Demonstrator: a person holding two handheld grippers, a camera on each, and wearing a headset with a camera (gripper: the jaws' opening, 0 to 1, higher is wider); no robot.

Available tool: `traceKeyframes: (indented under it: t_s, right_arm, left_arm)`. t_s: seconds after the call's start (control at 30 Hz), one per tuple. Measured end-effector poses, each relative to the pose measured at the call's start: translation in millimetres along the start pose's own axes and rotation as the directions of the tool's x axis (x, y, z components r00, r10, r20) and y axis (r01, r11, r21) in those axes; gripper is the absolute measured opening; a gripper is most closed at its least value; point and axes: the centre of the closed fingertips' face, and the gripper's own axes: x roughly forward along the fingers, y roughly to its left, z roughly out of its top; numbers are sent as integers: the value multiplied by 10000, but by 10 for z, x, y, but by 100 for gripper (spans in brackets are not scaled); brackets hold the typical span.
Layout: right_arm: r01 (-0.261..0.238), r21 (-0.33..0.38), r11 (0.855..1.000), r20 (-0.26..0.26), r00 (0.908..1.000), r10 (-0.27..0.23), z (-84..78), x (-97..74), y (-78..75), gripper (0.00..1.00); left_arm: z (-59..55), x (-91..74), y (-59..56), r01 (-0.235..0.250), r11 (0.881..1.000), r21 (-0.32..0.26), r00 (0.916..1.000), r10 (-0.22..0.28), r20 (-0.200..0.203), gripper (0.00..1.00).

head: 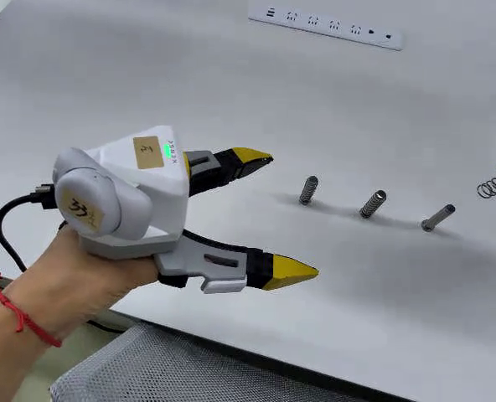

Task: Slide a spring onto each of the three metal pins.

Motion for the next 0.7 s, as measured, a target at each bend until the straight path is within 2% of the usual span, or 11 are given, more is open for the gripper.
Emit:
traceKeyframes:
  t_s: [0.3,0.7]
  right_arm:
    - [-224,196,9996,-276,9994,229,-97,240,-92,12]
    - [-407,276,9988,-536,9977,422,-158,410,-61,12]
  left_arm:
    - [-31,-37,64,-280,9992,-301,9996,283,93,86]
    - [-34,-24,79,-336,9982,-498,9991,348,242,86]
